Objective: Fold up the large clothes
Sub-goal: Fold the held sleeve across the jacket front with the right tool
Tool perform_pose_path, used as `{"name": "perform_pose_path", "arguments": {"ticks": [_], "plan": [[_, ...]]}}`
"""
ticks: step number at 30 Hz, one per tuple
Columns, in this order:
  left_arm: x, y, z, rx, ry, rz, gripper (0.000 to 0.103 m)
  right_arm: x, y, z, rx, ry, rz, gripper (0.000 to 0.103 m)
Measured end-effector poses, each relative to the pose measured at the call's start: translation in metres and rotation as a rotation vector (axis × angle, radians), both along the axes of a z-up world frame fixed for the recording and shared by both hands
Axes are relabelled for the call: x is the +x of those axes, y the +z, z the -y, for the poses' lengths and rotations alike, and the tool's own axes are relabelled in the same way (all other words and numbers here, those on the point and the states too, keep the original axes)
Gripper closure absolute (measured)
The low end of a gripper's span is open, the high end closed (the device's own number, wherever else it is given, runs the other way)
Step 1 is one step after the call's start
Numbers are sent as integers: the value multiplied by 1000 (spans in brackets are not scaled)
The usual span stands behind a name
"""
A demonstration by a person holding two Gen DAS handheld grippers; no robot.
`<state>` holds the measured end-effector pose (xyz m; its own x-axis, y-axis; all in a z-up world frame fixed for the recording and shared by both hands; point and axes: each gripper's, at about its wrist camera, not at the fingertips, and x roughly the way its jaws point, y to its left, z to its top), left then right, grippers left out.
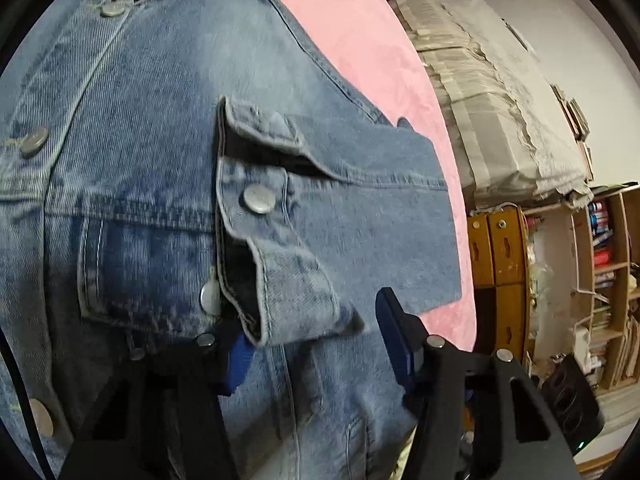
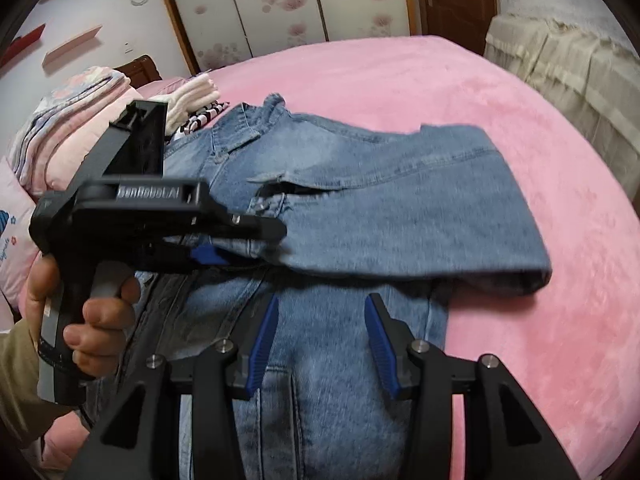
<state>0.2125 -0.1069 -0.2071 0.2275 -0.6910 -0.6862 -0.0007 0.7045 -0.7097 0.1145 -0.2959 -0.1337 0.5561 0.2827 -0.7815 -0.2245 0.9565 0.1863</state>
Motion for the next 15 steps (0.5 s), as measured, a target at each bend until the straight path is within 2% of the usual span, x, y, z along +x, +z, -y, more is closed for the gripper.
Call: {"name": "perform_pose_path", "arguments": {"ticks": [1, 4, 6, 8, 10, 13, 15], "plan": [[1, 1, 2, 8, 6, 2, 50, 0, -3, 1, 8, -3, -10, 58], [10, 3, 9, 74, 35, 6, 88, -3, -7, 4, 25, -15, -23, 58], [17, 6, 16, 117, 22, 4, 91, -6, -10, 6, 21, -23, -28, 58], [23, 22, 27, 196, -14, 54, 92, -6, -12, 7, 15, -34, -36, 58], [30, 52, 29, 246, -37, 147, 93, -8, -11, 11, 14, -46, -35, 58], [35, 122, 28, 333, -27, 360, 93, -8, -9, 16, 3, -65, -35, 58], [38, 168, 11, 365, 12, 482, 93, -5, -8, 18, -5, -81, -36, 58]]}}
